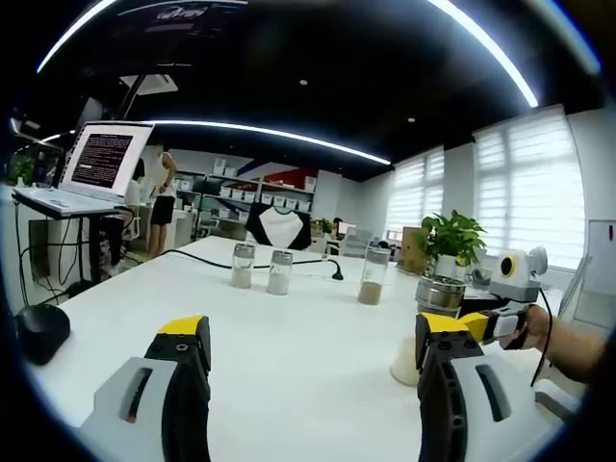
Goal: Rotate the seasoning bottle until the label or dispensing opening points toward the visible target arrow and the bottle remains upright within the marked orientation range
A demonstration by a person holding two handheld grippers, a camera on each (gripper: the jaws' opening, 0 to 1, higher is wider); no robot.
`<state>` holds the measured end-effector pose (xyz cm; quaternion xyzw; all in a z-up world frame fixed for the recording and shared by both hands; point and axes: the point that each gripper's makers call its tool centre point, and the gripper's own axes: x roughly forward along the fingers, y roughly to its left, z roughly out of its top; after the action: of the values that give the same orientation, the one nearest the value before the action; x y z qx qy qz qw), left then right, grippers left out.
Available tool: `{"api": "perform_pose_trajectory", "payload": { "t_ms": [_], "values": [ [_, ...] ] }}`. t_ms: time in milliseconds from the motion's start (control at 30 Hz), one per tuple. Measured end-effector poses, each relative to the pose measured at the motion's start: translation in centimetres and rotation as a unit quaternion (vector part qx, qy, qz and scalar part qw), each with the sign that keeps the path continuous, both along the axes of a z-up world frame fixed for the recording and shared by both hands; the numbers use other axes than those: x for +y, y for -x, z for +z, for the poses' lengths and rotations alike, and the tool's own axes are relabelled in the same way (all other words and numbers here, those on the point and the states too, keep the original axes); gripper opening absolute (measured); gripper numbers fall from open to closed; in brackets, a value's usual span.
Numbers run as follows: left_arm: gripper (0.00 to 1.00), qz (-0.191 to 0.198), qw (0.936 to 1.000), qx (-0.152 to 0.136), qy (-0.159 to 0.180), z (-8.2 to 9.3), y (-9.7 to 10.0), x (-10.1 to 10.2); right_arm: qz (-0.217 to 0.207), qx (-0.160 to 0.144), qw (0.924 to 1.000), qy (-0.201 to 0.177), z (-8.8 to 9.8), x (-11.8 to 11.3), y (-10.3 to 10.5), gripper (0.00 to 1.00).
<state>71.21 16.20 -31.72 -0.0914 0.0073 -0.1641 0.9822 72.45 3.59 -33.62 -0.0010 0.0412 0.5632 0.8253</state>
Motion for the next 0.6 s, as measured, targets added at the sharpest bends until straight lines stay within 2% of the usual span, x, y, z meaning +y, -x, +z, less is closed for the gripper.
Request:
{"api": "perform_pose_trajectory", "payload": {
  "t_ms": [67, 133, 300, 433, 600],
  "values": [
    [0.92, 0.002, 1.0, 0.001, 0.0, 0.0, 0.0, 0.1, 0.008, 0.001, 1.0, -0.004, -0.1, 0.1, 0.0, 0.49],
    [0.92, 0.001, 1.0, 0.002, 0.0, -0.1, -0.1, 0.0, 0.018, 0.025, 0.9994, -0.013, -0.3, 0.3, 0.2, 0.47],
    [0.92, -0.001, 1.0, 0.004, 0.0, -0.2, -0.1, -0.1, 0.013, 0.024, 0.9996, -0.002, -1.0, 0.2, 0.0, 0.43],
    [0.92, 0.001, 1.0, 0.004, 0.001, -0.3, -0.2, 0.0, 0.013, 0.011, 0.9999, -0.001, -0.9, 0.3, 0.4, 0.39],
    [0.92, -0.001, 1.0, 0.004, 0.0, -0.3, -0.1, -0.1, 0.013, 0.025, 0.9996, 0.001, -1.1, 0.2, 0.2, 0.39]
  ]
}}
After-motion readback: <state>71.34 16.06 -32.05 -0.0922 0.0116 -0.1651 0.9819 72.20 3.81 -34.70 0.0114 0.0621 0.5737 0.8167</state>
